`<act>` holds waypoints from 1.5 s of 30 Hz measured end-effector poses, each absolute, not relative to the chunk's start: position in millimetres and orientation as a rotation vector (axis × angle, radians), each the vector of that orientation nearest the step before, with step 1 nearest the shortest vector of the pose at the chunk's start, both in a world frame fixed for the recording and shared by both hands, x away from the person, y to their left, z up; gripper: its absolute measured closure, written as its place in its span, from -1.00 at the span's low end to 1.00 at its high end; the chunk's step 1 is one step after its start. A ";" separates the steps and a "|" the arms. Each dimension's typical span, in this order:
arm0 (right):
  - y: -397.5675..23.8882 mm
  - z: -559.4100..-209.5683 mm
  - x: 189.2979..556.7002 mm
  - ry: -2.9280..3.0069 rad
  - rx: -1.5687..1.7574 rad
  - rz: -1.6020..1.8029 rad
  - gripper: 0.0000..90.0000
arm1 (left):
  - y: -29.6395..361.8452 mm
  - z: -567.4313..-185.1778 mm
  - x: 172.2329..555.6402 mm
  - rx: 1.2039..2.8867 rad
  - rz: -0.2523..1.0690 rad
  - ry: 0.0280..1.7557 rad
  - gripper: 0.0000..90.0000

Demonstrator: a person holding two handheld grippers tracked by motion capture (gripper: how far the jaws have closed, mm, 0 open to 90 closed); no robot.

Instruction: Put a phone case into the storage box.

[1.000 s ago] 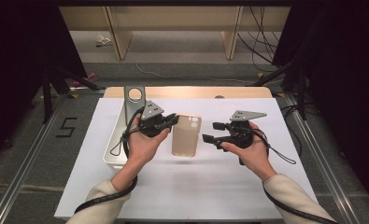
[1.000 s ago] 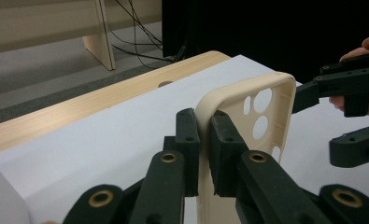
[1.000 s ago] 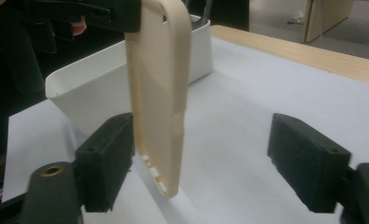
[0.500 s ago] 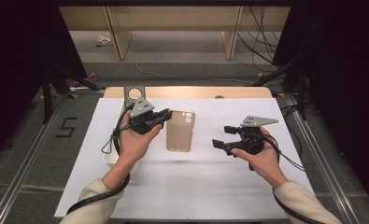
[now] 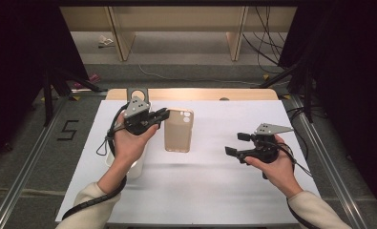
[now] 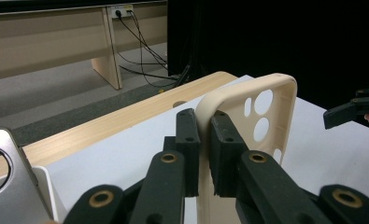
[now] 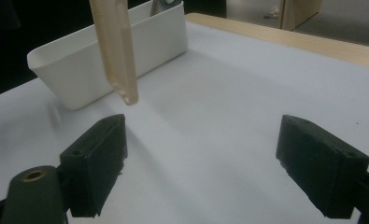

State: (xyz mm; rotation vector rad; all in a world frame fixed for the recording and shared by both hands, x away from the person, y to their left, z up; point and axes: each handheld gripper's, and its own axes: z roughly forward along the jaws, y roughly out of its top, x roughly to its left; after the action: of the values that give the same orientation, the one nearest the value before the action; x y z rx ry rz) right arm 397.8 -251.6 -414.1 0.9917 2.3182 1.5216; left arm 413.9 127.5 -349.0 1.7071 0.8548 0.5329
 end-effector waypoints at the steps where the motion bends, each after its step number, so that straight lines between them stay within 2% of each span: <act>1: -252.3 -414.5 397.1 2.317 0.992 1.524 -0.62 | 128.7 -348.6 414.1 1.705 0.535 0.855 0.84; 45: -270.5 -421.1 383.2 2.321 1.011 1.491 -0.62 | 171.3 -323.6 431.5 1.663 0.605 0.839 0.84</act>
State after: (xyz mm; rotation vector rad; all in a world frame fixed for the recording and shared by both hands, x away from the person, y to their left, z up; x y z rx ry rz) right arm 383.2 -270.5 -421.1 1.0108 2.3214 1.4908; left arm 431.5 171.3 -323.6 1.6631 0.8391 0.6045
